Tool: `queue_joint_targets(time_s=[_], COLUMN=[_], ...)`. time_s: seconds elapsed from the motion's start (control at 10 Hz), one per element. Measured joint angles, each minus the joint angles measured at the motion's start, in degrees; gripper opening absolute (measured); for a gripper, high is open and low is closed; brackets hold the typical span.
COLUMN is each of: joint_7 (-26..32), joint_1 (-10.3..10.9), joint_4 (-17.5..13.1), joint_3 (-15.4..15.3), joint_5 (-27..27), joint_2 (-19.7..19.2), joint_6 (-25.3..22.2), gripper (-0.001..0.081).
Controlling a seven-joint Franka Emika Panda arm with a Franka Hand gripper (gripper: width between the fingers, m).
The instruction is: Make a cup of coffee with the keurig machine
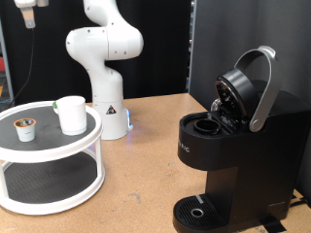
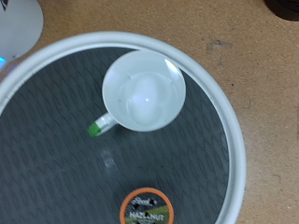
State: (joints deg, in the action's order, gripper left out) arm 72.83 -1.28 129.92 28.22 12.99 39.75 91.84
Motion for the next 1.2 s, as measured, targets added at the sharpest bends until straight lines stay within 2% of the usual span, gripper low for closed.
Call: queue_joint_targets(time_s=[0.3,0.8,1.0,1.2], joint_7=[1.5,2.2,2.2,2.1], joint_1=[0.0,0.0,0.0,-0.3], joint_4=[-0.3,-0.3,1.8,5.1], joint_3=[1.4,1.4,1.8,2.5], joint_5=[0.0,0.0,-0.1,0.2], joint_2=[-2.4,-3.7,-3.7,-3.7], joint_6=[3.6,3.4,5.1,8.8], gripper=[0.0802,0.0802,0.0802,0.0802])
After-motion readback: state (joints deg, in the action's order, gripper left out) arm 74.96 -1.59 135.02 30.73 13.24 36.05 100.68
